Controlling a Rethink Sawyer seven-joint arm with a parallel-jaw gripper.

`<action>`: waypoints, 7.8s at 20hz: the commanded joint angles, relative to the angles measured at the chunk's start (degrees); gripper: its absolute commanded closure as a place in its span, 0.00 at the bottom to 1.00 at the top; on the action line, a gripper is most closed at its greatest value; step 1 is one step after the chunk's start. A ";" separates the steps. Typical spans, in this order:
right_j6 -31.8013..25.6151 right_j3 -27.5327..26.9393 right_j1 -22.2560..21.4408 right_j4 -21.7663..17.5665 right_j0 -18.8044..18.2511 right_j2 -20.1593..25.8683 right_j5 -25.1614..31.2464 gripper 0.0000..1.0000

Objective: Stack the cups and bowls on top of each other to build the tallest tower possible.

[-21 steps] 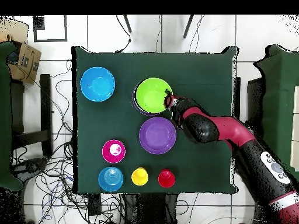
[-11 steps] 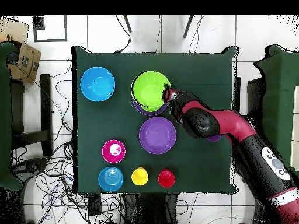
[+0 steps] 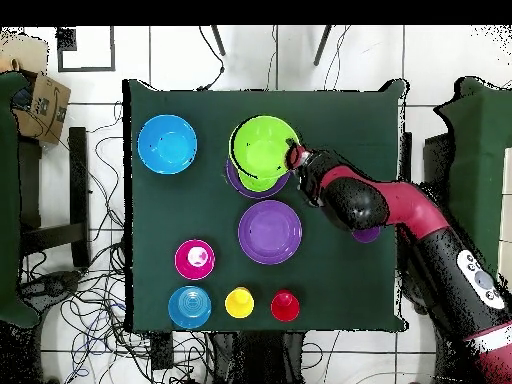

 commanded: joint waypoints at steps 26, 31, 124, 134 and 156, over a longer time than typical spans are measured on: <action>-18.81 -7.19 1.58 0.38 -1.52 4.75 12.74 1.00; -19.30 -7.98 2.07 0.15 -1.40 4.98 13.39 1.00; 0.38 3.18 -8.63 -7.06 9.69 -10.07 -8.77 1.00; -0.82 1.94 -7.22 -6.89 9.41 -9.53 -8.20 1.00; 1.10 1.38 -7.87 -6.65 13.91 -13.87 -12.76 1.00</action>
